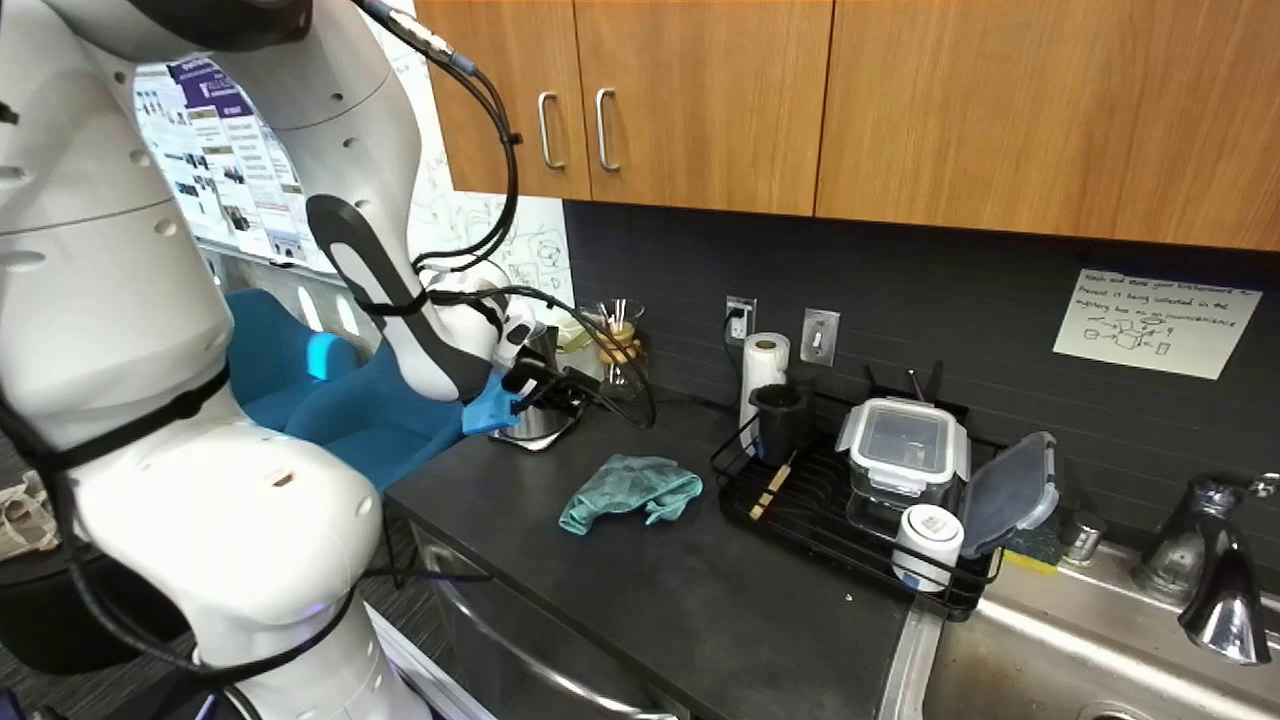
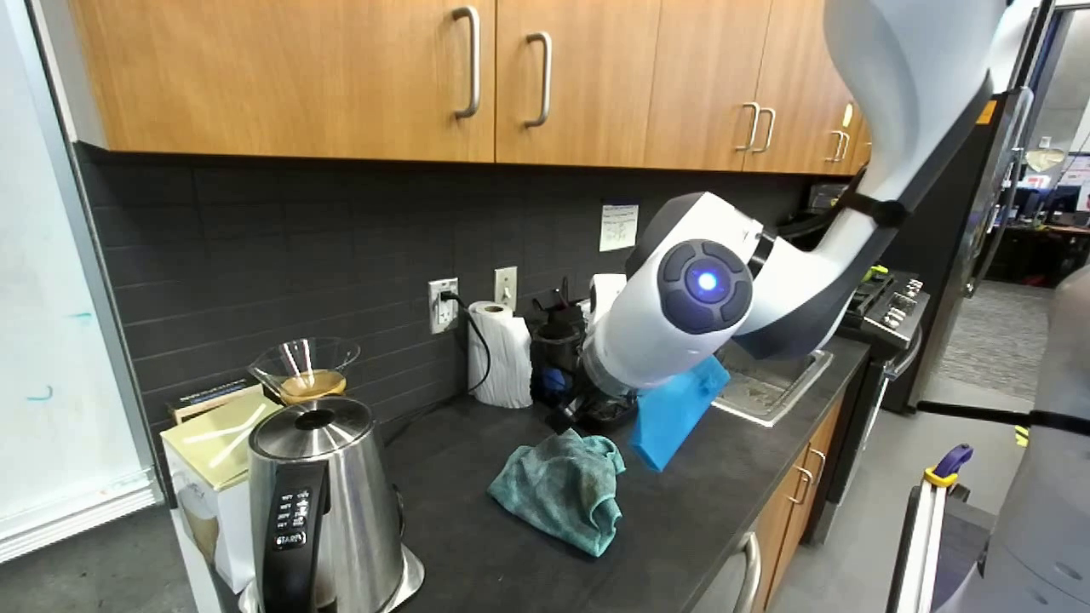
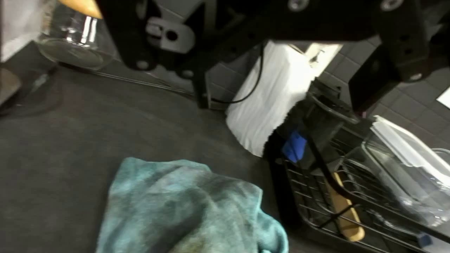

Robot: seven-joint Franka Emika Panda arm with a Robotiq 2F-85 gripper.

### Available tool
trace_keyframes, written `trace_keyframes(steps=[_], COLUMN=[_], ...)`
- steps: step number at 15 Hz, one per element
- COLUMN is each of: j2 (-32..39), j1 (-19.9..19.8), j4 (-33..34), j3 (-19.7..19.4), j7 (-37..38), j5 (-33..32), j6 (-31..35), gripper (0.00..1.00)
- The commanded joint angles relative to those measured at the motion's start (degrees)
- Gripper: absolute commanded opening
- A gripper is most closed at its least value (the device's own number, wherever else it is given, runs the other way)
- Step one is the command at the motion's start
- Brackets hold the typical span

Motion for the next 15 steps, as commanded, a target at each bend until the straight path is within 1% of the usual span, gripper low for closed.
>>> trace_keyframes(steps=[1, 4, 6, 9, 10, 13, 15], j2=[-0.29, 1.15, 1.98, 2.94, 3.62, 5.94, 6.93], j1=[-1.51, -3.39, -4.65, -6.45, -6.87, -8.13, -8.39], j4=[-0.24, 0.64, 0.22, -0.33, -0.47, 0.38, 0.52], j3=[-2.37, -4.45, -5.67, -7.29, -7.6, -8.59, -8.8], j7=[0.67, 1.08, -0.03, 0.97, 0.85, 1.42, 1.16], j5=[-7.66, -13.24, -13.14, -13.19, -12.72, -13.2, -13.11], j6=[13.23, 25.66, 29.4, 30.28, 29.04, 29.46, 28.39], gripper=[1.0, 1.0, 1.0, 1.0, 1.0, 1.0, 1.0])
